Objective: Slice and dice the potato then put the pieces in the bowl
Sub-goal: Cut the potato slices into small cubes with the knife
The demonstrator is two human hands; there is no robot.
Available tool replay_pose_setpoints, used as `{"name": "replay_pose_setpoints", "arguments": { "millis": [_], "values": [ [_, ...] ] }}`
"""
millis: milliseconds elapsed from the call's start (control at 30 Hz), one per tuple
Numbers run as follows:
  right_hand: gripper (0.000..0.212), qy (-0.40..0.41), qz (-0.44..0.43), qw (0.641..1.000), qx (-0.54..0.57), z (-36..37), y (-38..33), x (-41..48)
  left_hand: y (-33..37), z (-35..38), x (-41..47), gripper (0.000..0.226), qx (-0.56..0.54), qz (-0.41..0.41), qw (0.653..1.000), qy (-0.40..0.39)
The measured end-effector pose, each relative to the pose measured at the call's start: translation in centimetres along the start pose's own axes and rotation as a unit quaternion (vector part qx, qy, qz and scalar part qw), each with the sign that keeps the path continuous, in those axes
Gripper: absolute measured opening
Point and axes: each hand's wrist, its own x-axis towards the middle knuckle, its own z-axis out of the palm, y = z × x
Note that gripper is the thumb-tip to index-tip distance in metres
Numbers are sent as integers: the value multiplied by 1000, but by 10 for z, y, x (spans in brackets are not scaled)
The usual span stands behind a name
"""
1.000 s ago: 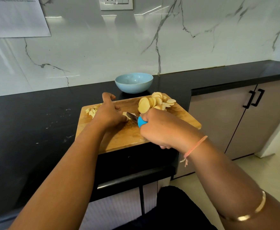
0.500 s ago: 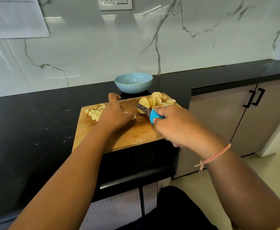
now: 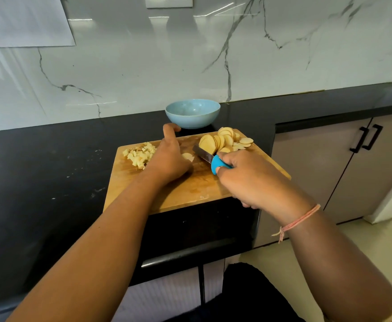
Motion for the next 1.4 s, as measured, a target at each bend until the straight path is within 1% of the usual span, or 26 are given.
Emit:
{"name": "replay_pose_setpoints", "arguments": {
  "millis": [133, 267, 500, 733, 833, 967, 1100, 1300, 1400],
  "values": [
    [49, -4, -6, 1000, -14, 7, -3, 3, 0, -7, -3, 79, 38, 9, 999, 1],
    [48, -9, -5, 999, -39, 10, -9, 6, -3, -7, -5, 76, 69, -23, 997, 15],
    [48, -30, 20, 998, -52, 12, -20, 15, 1, -5, -6, 64, 39, -50, 997, 37],
    [44, -34, -7, 998, -60, 8, -17, -14, 5, -3, -8, 54, 42, -55, 997, 37],
    [46, -36, -4, 998, -60, 3, -13, -29, 4, -3, -8, 52, 41, -55, 997, 38],
    [43, -29, -10, 998, -48, -9, -13, -29, -2, -5, -7, 46, 8, -55, 998, 37],
    [42, -3, -13, 999, -41, -9, -24, -11, -1, -11, -7, 45, -57, -97, 994, 16],
    [43, -39, 3, 996, -76, 13, -32, 13, -1, -11, -8, 45, -65, -102, 993, 13],
    [42, -27, -16, 994, -103, 20, -27, 1, -2, -10, -9, 43, -75, -99, 992, 19]
  ]
}}
